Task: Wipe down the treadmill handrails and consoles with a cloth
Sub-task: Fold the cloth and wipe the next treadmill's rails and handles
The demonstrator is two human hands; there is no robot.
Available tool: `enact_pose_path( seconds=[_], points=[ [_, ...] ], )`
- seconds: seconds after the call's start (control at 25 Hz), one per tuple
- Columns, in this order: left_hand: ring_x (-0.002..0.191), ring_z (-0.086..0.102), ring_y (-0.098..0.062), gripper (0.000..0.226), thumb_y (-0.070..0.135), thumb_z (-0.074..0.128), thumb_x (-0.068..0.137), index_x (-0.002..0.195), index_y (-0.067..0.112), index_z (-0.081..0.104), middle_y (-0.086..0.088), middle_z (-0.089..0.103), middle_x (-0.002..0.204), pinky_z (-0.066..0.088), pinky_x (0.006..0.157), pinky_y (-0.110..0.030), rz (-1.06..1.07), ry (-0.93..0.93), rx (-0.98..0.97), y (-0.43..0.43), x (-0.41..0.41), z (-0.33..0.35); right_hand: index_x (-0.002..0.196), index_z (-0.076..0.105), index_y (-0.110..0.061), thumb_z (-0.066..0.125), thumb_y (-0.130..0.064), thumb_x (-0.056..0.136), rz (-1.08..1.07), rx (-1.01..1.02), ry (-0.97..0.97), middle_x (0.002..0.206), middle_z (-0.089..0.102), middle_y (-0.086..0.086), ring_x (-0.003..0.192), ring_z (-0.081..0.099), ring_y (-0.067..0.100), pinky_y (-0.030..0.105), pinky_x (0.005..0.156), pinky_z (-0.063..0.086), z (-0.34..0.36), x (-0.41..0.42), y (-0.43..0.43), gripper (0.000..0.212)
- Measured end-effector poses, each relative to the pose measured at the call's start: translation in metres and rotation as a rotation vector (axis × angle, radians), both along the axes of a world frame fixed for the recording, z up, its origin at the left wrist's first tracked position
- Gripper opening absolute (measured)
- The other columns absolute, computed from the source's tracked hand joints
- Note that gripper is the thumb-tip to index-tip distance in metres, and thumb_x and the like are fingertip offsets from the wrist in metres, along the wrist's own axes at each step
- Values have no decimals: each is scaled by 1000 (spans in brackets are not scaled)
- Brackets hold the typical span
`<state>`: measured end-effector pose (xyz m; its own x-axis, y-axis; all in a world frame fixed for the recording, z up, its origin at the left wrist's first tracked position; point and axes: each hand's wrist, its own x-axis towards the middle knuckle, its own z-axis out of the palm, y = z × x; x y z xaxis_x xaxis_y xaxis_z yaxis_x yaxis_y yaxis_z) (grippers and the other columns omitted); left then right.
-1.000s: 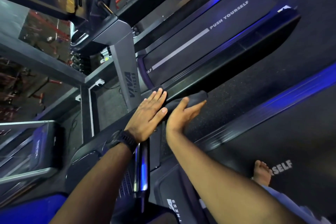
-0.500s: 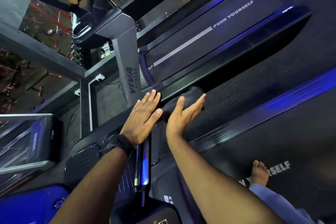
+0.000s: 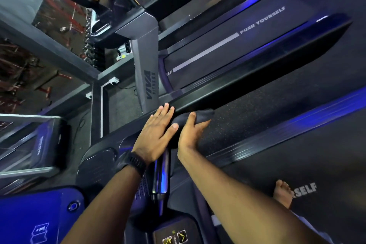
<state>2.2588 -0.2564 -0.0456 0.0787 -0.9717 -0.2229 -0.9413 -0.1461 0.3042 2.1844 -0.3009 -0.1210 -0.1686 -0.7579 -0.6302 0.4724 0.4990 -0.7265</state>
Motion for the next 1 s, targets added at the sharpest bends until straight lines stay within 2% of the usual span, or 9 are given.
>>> enact_pose_path(
  seconds=[0.16,0.24,0.32,0.4,0.52,0.64,0.76,0.84,1.0],
  points=[
    [148,25,-13,78,68,31,85,149,26,42,3,35,158,23,120,-41,60,-50,-71,2,-12,6,157,27,-15,52,-52,94,118,-120,10,155,39,9,142,39,21,37,119,28,9,-12,16,77],
    [129,47,-19,71,66,35,85,139,24,54,3,56,140,37,109,-43,44,-66,-150,8,-24,12,156,33,-17,45,-47,102,122,-178,-28,153,41,8,139,40,17,33,118,27,18,-26,19,62],
    [109,57,-20,60,61,44,85,126,22,62,3,67,119,44,96,-40,60,11,-227,11,-37,21,150,44,-17,42,-50,100,111,-268,-80,152,46,4,136,43,10,32,118,29,24,-40,21,60],
    [100,63,-12,48,54,58,81,117,23,67,7,71,107,49,91,-33,153,217,-266,13,-51,31,145,51,-20,45,-55,94,128,-335,-64,148,51,-2,135,47,9,34,117,33,35,-60,16,62],
    [99,67,-5,47,50,71,77,117,25,67,12,73,106,53,91,-33,190,444,-251,2,-79,41,147,46,-23,52,-48,97,167,-390,-25,145,52,-1,132,50,13,41,115,39,53,-101,0,56],
    [95,67,-11,27,23,70,87,113,20,65,6,72,102,55,87,-37,224,548,-321,-16,-114,48,145,45,-26,58,-46,97,224,-420,-40,142,53,-1,128,54,13,42,111,44,67,-137,-18,53],
    [95,67,-18,20,9,61,92,111,15,64,-2,71,101,56,85,-40,253,691,-375,-40,-155,59,147,41,-33,67,-80,69,267,-349,-38,142,54,-1,122,59,15,42,104,50,82,-177,-37,95],
    [100,66,-24,23,6,58,92,113,13,63,-7,70,107,55,88,-44,260,755,-365,-60,-185,66,145,43,-30,70,-83,59,320,-286,-99,132,64,2,110,68,19,45,94,57,92,-211,-52,104],
    [91,63,-19,17,10,62,87,103,15,61,-4,68,101,53,80,-39,252,766,-445,-103,-244,76,129,60,-19,76,-56,80,271,-364,-77,111,75,3,96,74,20,40,82,61,108,-280,-94,63]
  ],
)
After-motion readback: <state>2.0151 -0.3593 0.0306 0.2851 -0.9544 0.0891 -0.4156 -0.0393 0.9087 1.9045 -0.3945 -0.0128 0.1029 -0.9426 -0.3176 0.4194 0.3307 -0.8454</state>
